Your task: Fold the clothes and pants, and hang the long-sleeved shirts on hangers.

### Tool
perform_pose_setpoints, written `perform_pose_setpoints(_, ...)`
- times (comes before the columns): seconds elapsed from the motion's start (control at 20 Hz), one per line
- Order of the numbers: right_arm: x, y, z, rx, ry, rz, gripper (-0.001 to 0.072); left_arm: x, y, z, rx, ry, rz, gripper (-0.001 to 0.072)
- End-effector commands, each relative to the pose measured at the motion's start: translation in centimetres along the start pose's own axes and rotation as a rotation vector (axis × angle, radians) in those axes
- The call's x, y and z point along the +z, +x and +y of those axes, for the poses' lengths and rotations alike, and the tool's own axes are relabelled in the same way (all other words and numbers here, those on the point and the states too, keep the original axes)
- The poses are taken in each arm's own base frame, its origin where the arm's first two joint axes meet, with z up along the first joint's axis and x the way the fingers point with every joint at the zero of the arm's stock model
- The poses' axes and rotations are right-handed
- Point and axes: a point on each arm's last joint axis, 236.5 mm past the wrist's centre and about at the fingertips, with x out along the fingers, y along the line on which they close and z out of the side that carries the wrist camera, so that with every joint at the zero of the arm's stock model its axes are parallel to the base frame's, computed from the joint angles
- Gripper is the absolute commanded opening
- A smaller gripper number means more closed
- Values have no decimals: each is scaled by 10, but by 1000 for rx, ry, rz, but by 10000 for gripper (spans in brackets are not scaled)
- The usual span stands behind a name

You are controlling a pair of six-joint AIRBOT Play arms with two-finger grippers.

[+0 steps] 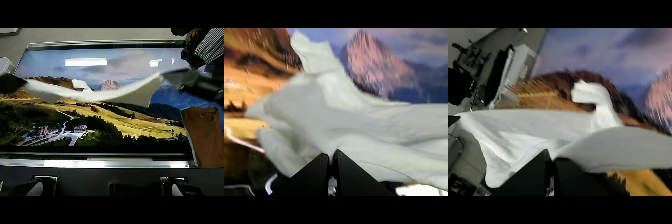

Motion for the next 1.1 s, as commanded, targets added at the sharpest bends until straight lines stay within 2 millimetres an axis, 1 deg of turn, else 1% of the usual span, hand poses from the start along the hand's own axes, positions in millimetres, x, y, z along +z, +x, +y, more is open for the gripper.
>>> perform_pose_setpoints(0.0,56,-63,120,52,-190,-198,29,63,-126,-38,88,31,-338,18)
perform_pose_setpoints(0.05,62,-80,147,77,-210,-255,29,71,-155,-51,80,39,-429,18)
perform_pose_setpoints(0.1,66,-95,169,95,-236,-306,29,77,-180,-60,81,56,-507,18)
perform_pose_setpoints(0.15,68,-108,186,102,-264,-349,29,80,-201,-68,84,74,-574,18)
perform_pose_setpoints(0.2,71,-119,197,96,-280,-389,29,80,-216,-70,99,85,-618,18)
perform_pose_setpoints(0.25,74,-128,202,78,-279,-424,29,79,-226,-69,117,82,-645,18)
perform_pose_setpoints(0.3,76,-132,201,61,-270,-443,29,79,-230,-66,138,81,-654,18)
perform_pose_setpoints(0.35,77,-133,195,34,-259,-449,29,79,-231,-62,156,82,-655,18)
perform_pose_setpoints(0.45,81,-128,170,-48,-226,-435,29,83,-220,-53,175,76,-633,18)
perform_pose_setpoints(0.5,83,-121,151,-96,-188,-410,29,85,-207,-47,178,67,-603,18)
perform_pose_setpoints(0.55,83,-113,129,-144,-148,-373,29,87,-192,-40,187,72,-562,18)
perform_pose_setpoints(0.65,79,-87,75,-245,-79,-260,29,88,-142,-20,186,69,-434,19)
perform_pose_setpoints(0.75,70,-56,6,-351,6,-120,30,83,-73,5,165,38,-270,19)
perform_pose_setpoints(0.8,61,-37,-35,-398,61,-45,30,77,-34,20,154,2,-178,19)
perform_pose_setpoints(0.85,50,-19,-72,-428,110,26,30,68,5,35,148,-26,-93,19)
perform_pose_setpoints(0.9,34,1,-114,-456,178,98,30,56,47,49,143,-51,-3,19)
perform_pose_setpoints(0.95,13,23,-152,-474,223,177,30,40,88,60,135,-71,84,19)
perform_pose_setpoints(1.0,-8,41,-186,-494,254,241,30,19,132,70,126,-91,177,18)
perform_pose_setpoints(1.05,-33,63,-218,-510,286,313,30,-4,172,76,118,-105,262,19)
